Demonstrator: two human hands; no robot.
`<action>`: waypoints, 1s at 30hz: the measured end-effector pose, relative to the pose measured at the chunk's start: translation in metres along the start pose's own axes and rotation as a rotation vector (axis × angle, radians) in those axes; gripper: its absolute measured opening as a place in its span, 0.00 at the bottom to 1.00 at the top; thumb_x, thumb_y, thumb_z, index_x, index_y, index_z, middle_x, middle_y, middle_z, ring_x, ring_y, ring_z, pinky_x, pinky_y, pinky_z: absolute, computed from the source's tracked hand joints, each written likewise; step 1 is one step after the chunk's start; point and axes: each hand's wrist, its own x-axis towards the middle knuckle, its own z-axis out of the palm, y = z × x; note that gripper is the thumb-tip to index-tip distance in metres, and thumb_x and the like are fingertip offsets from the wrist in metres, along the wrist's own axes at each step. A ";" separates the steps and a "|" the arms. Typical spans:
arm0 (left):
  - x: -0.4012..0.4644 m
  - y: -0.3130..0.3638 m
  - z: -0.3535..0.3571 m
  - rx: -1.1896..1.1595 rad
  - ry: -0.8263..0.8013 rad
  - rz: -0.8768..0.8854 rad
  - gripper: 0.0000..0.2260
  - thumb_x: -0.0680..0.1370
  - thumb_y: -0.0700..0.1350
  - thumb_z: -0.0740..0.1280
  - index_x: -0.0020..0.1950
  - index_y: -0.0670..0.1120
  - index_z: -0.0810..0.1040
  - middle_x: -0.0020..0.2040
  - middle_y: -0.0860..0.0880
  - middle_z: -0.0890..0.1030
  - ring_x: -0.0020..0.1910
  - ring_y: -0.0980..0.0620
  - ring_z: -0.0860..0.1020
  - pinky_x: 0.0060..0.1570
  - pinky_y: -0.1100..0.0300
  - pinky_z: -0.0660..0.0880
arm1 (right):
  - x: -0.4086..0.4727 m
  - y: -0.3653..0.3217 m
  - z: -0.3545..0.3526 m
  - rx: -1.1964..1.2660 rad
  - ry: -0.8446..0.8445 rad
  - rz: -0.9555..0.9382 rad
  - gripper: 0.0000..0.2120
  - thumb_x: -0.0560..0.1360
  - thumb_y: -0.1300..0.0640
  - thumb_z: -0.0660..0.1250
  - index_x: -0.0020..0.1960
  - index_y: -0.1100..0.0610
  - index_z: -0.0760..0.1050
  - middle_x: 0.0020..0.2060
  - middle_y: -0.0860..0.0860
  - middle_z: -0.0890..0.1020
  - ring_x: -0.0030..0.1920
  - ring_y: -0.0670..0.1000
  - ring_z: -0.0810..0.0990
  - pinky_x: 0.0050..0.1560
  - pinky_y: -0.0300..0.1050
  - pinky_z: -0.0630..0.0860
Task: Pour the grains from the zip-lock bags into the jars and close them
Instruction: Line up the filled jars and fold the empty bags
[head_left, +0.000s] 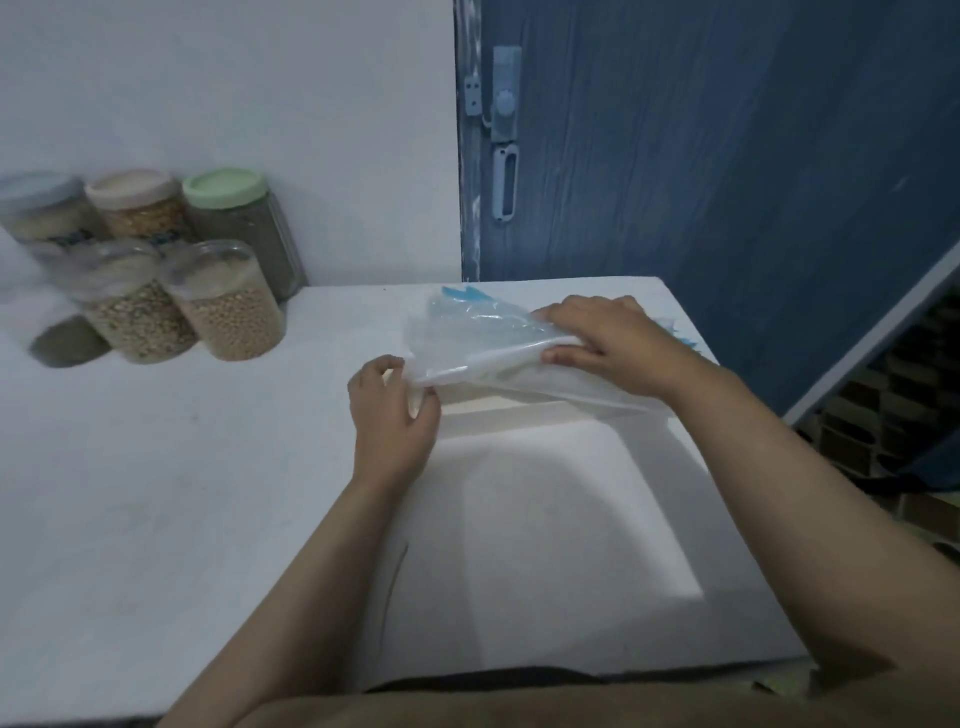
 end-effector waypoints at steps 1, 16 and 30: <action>0.001 -0.002 -0.001 -0.075 -0.009 -0.033 0.14 0.76 0.47 0.59 0.57 0.45 0.76 0.59 0.48 0.73 0.62 0.48 0.67 0.61 0.68 0.61 | 0.001 0.003 -0.001 0.056 -0.040 0.000 0.28 0.75 0.33 0.54 0.70 0.45 0.70 0.56 0.45 0.77 0.59 0.49 0.75 0.57 0.46 0.62; 0.001 0.012 -0.020 -0.462 0.006 0.001 0.23 0.80 0.58 0.52 0.69 0.49 0.71 0.68 0.54 0.74 0.68 0.55 0.72 0.69 0.48 0.68 | 0.005 0.012 0.021 0.483 -0.129 0.121 0.15 0.74 0.34 0.62 0.50 0.41 0.80 0.48 0.42 0.83 0.52 0.44 0.79 0.54 0.44 0.75; 0.025 0.013 -0.013 -0.039 -0.155 0.146 0.16 0.78 0.59 0.61 0.38 0.51 0.78 0.36 0.55 0.80 0.41 0.58 0.77 0.56 0.49 0.69 | 0.014 -0.007 0.030 0.006 -0.144 0.265 0.21 0.78 0.34 0.58 0.62 0.46 0.68 0.53 0.49 0.80 0.58 0.56 0.76 0.56 0.48 0.61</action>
